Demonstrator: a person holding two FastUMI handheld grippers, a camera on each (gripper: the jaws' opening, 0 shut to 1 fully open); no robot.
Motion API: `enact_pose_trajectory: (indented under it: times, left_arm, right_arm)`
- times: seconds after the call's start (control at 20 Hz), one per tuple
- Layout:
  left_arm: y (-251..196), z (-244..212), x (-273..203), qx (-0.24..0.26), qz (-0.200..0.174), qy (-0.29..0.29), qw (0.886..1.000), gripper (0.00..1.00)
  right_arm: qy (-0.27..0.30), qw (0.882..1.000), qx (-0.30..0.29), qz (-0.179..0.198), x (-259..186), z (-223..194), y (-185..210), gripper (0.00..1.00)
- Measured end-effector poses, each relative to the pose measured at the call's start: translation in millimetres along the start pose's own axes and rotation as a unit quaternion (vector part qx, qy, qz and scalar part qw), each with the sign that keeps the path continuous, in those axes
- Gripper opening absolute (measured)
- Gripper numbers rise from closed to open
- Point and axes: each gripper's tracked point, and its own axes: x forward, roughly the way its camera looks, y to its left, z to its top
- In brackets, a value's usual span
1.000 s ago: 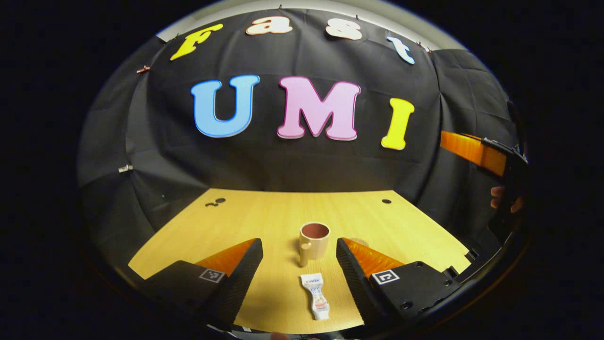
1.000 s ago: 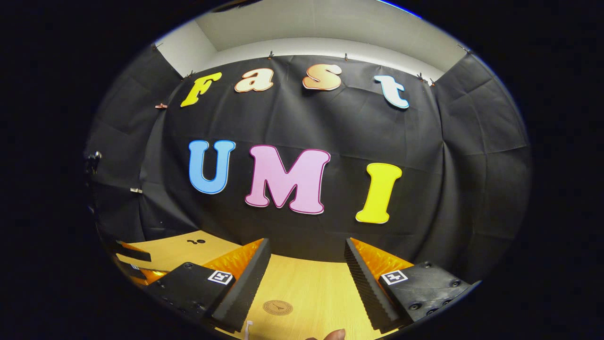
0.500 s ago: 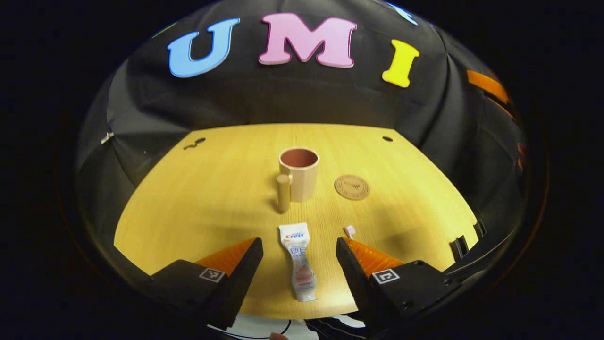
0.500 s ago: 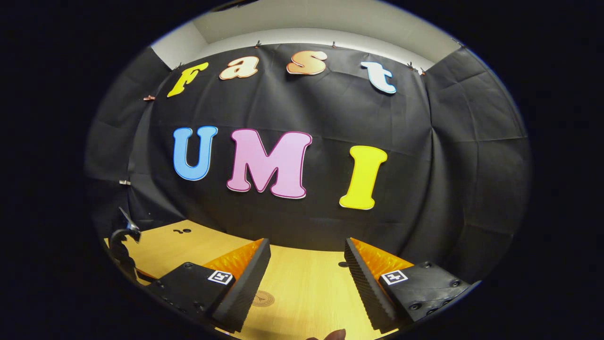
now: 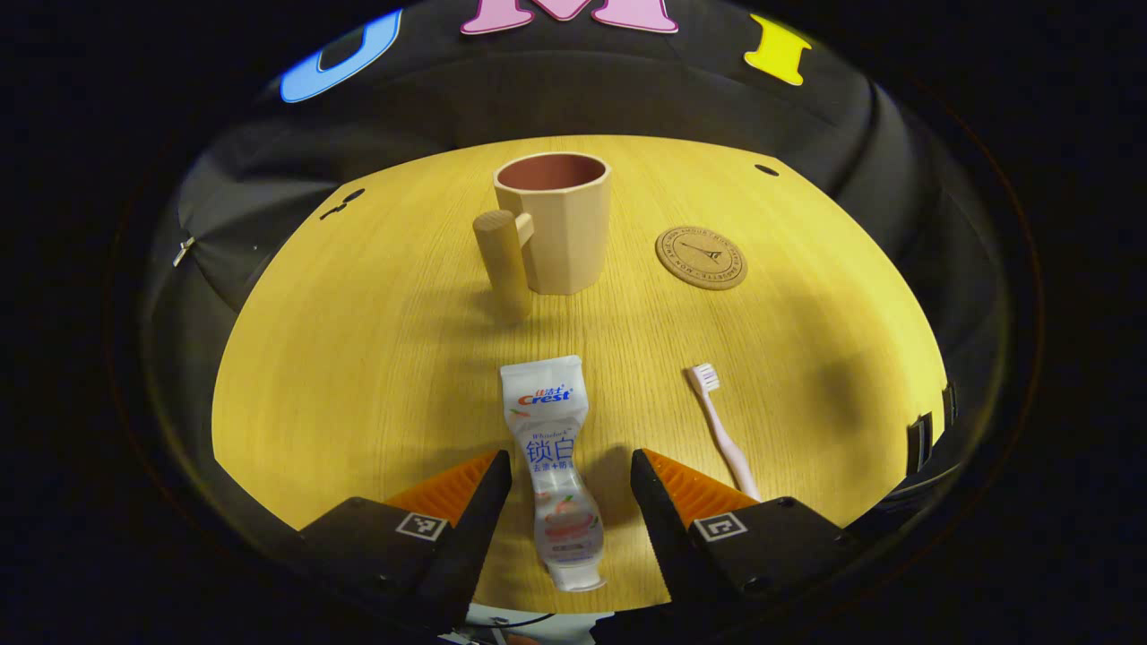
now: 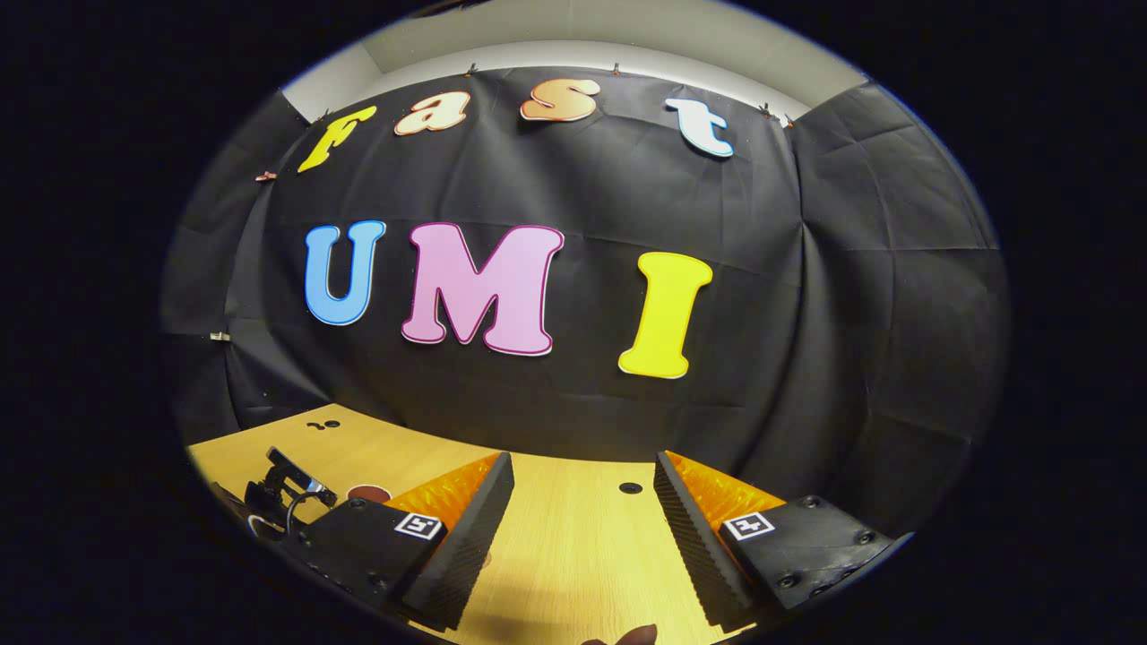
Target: Put the toothbrush and toothpaste on the desktop into the cup, then pick up the cup and place it on the coaster on the desktop.
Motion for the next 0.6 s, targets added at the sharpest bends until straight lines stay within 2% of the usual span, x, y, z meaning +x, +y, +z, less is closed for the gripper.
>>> enact_pose_trajectory:
  times: [0.25, 0.35, 0.4, 0.45, 0.5, 0.55, 0.6]
  left_arm:
    - [-1.0, 1.8, 9.0, -0.008, 0.001, 0.016, 1.0, 0.77]
    - [-2.8, 0.9, 8.0, -0.024, -0.009, 0.025, 0.999, 0.8]
    - [-3.6, 1.2, 5.3, -0.037, -0.008, 0.03, 0.999, 0.75]
    - [-3.0, -0.6, 7.9, -0.035, -0.006, 0.037, 0.999, 0.75]
    - [-3.3, -0.8, 7.9, -0.021, -0.011, 0.041, 0.999, 0.64]
    - [-5.3, -1.0, 9.6, -0.006, -0.017, 0.042, 0.999, 0.65]
    - [-8.3, 0.3, 8.0, 0.014, -0.027, 0.038, 0.999, 0.54]
  right_arm:
    - [0.018, 1.0, 0.0, -0.001, -2.2, -13.8, -1.3, 0.97]
    - [0.029, 1.0, 0.007, 0.002, -4.9, -20.9, 3.3, 0.97]
    - [0.036, 0.999, 0.014, 0.006, -6.5, -23.9, 7.8, 0.97]
    - [0.043, 0.999, 0.02, 0.01, -8.7, -27.7, 13.1, 0.97]
    - [0.054, 0.998, 0.023, 0.016, -10.0, -33.2, 20.5, 0.97]
    - [0.063, 0.997, 0.025, 0.022, -13.1, -38.2, 27.4, 0.97]
    - [0.073, 0.996, 0.028, 0.03, -15.9, -43.7, 35.2, 0.97]
